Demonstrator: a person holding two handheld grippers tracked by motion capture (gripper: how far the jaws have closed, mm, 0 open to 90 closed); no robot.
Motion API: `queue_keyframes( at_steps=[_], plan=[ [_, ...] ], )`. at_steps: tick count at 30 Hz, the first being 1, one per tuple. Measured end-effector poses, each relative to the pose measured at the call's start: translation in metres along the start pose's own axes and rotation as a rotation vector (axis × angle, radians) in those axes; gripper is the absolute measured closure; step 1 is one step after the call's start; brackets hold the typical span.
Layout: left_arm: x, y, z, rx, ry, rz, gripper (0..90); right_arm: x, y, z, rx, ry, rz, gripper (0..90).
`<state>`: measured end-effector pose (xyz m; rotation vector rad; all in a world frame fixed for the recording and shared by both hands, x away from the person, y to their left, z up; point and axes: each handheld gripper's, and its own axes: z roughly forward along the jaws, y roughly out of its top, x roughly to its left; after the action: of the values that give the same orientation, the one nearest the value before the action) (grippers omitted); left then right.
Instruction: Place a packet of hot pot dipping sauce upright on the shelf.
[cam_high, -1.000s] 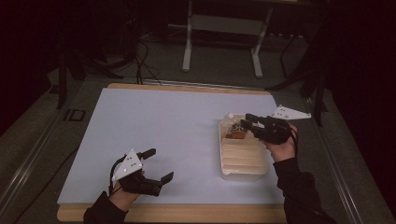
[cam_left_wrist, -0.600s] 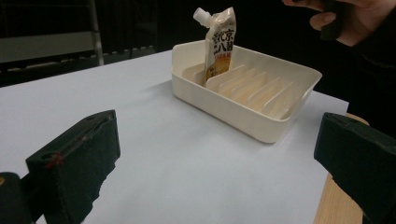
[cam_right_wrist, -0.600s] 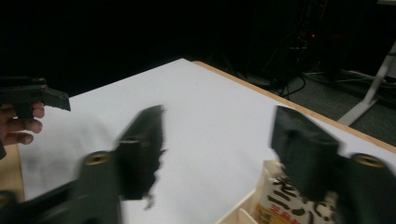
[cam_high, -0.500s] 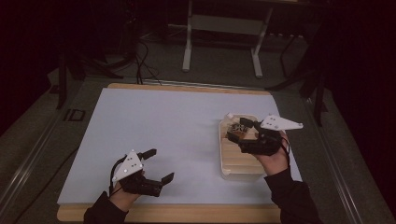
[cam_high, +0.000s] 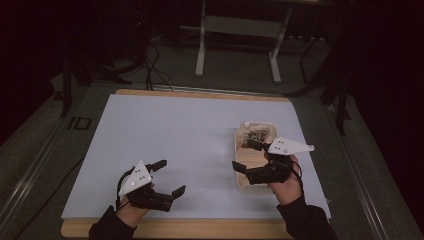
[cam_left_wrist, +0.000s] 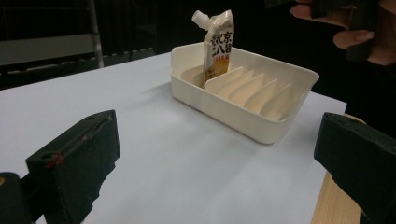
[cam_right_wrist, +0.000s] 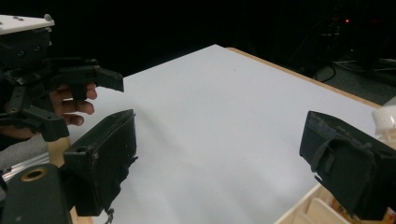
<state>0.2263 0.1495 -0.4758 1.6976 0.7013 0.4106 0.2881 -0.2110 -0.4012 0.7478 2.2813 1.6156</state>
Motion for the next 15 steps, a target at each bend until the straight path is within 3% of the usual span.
queue_keyframes(
  at_steps=[2, 6, 15],
  plan=[
    [0.0, 0.0, 0.0, 0.0, 0.0, -0.002, 0.5, 0.002, -0.004, 0.001, 0.016, 0.029, -0.004, 10.8],
    [0.0, 0.0, 0.0, -0.002, 0.001, 0.003, 0.5, 0.007, -0.013, 0.0, 0.02, 0.04, 0.0, 10.9],
    [0.0, 0.0, -0.001, -0.004, 0.002, 0.0, 0.5, 0.023, -0.032, -0.005, 0.033, 0.034, -0.027, 12.0]
  ],
)
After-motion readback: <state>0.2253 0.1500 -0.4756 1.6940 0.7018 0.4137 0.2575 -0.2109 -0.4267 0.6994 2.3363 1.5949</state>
